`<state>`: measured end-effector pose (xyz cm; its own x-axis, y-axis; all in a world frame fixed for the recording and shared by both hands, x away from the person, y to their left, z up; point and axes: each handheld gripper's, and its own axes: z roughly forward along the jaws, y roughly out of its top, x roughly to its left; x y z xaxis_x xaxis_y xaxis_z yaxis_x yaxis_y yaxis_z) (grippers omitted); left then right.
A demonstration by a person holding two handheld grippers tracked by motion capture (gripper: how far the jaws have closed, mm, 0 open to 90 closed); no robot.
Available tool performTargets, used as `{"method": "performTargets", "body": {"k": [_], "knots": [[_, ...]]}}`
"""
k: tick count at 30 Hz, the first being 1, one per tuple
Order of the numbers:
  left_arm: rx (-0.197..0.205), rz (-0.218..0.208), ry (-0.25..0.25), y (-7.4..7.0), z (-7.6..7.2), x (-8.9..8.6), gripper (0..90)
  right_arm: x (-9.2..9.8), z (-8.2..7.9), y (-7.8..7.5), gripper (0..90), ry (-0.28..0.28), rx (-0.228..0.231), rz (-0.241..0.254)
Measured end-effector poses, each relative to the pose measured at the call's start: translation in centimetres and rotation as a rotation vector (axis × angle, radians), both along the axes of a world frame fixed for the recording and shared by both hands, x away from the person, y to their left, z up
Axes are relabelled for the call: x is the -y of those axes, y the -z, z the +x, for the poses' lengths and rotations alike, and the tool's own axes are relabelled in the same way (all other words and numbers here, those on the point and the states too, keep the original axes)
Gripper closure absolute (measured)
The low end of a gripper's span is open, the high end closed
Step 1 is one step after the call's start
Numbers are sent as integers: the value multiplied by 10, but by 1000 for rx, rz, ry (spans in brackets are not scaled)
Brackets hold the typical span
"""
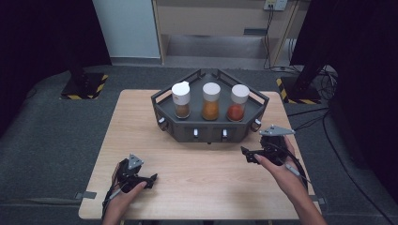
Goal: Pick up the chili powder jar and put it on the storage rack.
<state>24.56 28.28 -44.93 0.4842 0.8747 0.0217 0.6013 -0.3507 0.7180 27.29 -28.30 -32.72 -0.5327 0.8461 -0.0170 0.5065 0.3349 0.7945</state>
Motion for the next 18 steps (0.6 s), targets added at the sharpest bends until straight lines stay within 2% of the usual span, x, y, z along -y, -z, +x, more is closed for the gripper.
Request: {"method": "performTargets", "body": {"k": [18], "knots": [[0, 0, 0, 0, 0, 0, 0, -5, -9, 15, 62, -7, -1, -10]]}}
